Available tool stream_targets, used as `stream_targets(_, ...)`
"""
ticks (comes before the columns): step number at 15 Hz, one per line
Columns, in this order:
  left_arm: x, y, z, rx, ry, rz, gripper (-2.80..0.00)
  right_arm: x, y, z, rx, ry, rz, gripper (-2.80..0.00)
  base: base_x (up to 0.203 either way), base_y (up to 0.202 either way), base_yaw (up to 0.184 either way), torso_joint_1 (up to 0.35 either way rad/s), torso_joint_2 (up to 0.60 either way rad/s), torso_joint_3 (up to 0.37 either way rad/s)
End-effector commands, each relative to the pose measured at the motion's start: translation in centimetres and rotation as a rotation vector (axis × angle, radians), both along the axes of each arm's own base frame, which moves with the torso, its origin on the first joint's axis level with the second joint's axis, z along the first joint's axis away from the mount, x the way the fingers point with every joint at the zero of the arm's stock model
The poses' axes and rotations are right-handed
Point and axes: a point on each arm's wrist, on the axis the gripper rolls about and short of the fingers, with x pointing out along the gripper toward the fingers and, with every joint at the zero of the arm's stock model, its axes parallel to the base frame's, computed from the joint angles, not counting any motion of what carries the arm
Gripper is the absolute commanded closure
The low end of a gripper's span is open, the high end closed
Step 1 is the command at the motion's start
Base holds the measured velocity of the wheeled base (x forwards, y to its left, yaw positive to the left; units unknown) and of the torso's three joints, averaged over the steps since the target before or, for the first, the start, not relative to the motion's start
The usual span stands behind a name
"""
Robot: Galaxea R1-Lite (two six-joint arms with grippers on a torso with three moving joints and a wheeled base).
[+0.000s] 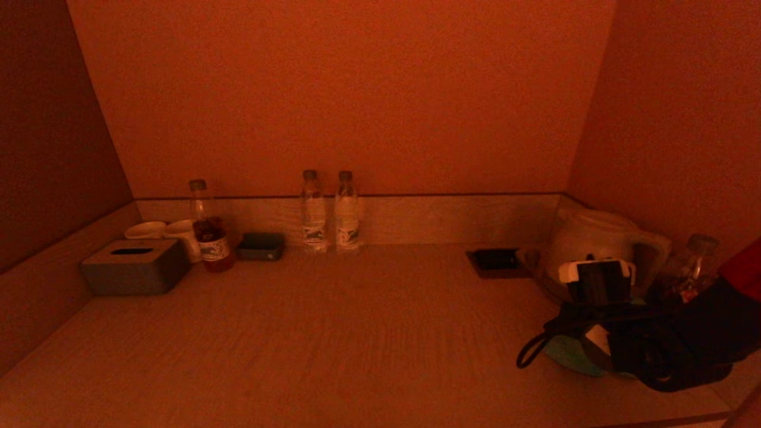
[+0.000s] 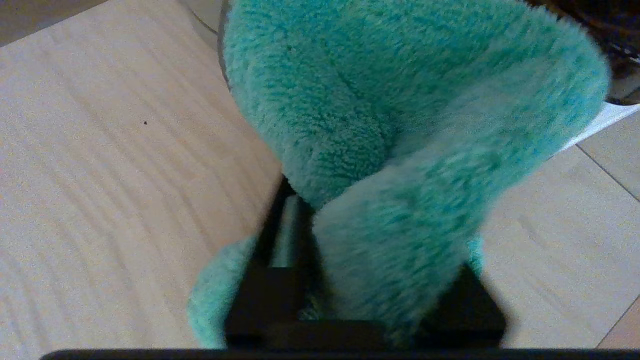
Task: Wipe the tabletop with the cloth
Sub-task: Place the tablecloth
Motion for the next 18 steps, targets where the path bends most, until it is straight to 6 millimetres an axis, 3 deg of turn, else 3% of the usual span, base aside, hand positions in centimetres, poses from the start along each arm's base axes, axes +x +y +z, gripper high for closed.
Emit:
stream_targets(1,0.0,0.0,0.0,0.0,0.0,-0.002,0.0,0.0,0.0,0.0,0.0,-0.003,-0.001,-2.8,0.0,0.0,0.0,0.0,0.0,0.0)
stream_targets(14,0.0,0.0,0.0,0.0,0.0,-0.002,0.0,-0.8,0.3,0.4,0.026,-0.004,0.031,-2.8,0.0,0.0,0.0,0.0,0.0,0.0)
stream_targets(18,0.0,0.0,0.0,0.0,0.0,-0.002,0.0,-2.1,1.4,2.5,0.053,-0.07,0.104,-2.8,0.0,0.0,0.0,0.0,0.0,0.0)
